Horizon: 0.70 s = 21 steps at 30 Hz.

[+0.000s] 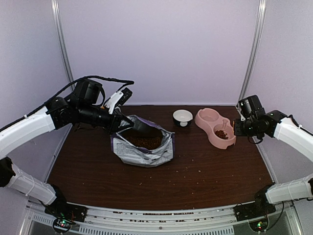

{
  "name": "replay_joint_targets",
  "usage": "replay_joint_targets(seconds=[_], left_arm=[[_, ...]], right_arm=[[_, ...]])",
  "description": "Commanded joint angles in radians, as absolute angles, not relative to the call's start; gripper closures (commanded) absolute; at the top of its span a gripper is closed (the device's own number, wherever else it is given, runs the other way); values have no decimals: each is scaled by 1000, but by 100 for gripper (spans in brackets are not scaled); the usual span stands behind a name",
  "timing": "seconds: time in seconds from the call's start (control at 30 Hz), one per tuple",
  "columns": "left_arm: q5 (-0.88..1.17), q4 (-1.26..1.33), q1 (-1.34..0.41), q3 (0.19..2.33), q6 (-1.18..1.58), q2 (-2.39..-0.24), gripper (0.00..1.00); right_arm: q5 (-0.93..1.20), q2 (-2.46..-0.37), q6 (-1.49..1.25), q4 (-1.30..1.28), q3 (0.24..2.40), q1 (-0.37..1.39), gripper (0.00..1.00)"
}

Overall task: Serve the pet food
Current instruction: Collect the pet food from the pet food bag.

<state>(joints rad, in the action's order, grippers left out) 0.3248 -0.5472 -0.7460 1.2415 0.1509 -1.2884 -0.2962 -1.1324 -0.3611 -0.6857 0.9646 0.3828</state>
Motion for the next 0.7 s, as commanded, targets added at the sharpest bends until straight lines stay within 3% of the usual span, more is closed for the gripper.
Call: replay_joint_targets(seconds=[0.0,0.4,0.53,0.67], left_arm=[[324,-437,-743,1261,134,-1244,100],[329,-437,-742,1262,134,-1249,100],[325,-437,-742,1260,133,-1249,100],[319,-437,-743,1260,132,-1248,100]], right_arm=[[-406,-1104,-351,-694,988,403,100],[-372,-1050,-362,-561,896,437,100],[-381,-1087,-387,-634,928,439,100],[-317,-987,-409,-631,917,443,100]])
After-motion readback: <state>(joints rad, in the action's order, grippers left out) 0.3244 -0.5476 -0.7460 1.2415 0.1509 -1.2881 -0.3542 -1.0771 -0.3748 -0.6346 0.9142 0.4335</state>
